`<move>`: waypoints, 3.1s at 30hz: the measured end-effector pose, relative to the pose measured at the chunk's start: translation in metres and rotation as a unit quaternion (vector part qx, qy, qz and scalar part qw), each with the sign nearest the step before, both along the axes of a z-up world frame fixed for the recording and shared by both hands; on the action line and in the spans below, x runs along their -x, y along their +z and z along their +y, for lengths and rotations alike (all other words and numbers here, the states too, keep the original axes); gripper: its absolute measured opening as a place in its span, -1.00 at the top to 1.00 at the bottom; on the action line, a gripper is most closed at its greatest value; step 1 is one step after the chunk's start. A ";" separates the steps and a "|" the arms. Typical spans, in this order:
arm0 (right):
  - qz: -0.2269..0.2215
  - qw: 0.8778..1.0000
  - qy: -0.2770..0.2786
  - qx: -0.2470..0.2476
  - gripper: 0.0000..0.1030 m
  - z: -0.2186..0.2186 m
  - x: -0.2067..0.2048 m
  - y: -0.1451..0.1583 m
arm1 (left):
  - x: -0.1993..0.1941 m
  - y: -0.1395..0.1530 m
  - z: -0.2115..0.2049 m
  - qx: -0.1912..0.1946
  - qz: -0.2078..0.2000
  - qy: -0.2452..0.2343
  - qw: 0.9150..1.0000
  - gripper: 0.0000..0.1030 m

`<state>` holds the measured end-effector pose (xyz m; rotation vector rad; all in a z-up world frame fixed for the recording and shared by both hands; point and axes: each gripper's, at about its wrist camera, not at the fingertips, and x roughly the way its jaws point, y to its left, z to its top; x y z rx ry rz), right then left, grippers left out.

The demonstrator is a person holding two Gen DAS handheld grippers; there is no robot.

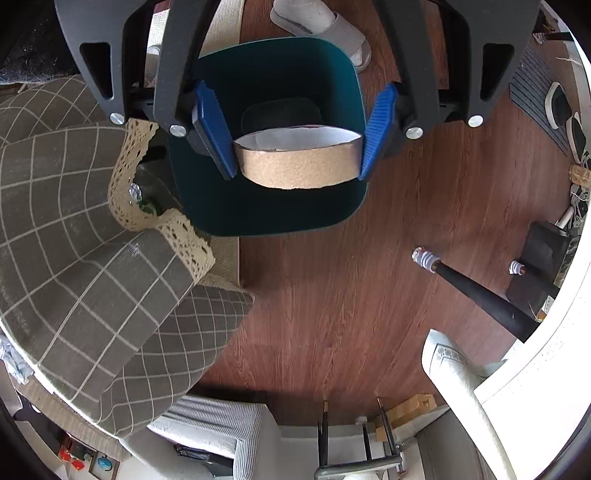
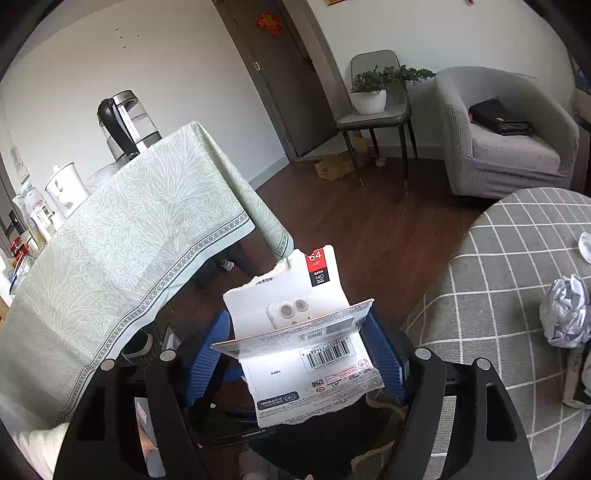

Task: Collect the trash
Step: 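Carry the tape roll with the left gripper over the teal bin and release it, then carry the white card packaging with the right gripper over the bin and release it, then move both tools back over the table toward the crumpled paper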

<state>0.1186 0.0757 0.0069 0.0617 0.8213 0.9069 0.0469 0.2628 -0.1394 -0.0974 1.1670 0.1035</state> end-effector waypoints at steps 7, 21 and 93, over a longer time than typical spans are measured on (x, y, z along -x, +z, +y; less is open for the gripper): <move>-0.013 0.996 -0.002 0.087 -0.45 0.033 0.006 -0.026 | 0.006 -0.037 0.014 0.035 0.065 0.004 0.997 -0.35; 0.046 0.982 0.014 0.184 -0.45 0.075 0.000 -0.088 | 0.019 -0.051 0.039 0.054 0.054 0.028 0.997 -0.59; -0.134 0.979 0.009 0.154 -0.45 -0.042 0.035 -0.013 | 0.005 0.213 -0.048 0.024 -0.314 -0.014 0.949 -0.59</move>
